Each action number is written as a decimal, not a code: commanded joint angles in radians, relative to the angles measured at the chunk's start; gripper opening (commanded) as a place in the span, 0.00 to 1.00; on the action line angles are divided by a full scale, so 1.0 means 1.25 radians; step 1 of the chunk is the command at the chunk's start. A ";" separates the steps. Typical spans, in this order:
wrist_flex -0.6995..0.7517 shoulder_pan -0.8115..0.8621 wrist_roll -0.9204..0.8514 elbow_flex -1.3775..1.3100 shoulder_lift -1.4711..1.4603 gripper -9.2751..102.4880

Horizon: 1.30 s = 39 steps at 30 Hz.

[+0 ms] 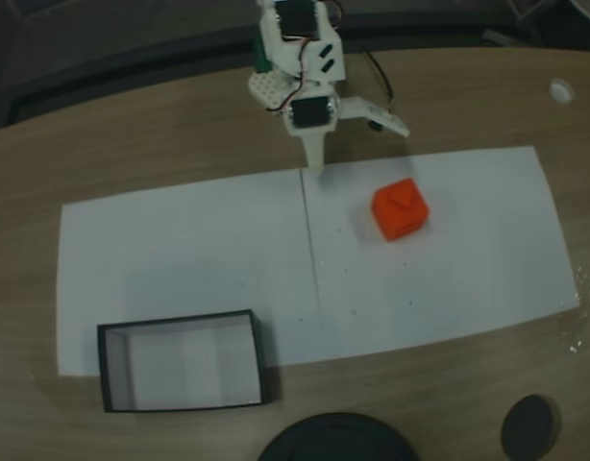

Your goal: Grab a orange square and put it in the box.

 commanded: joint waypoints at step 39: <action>0.004 -0.339 -0.094 -0.811 -1.138 0.35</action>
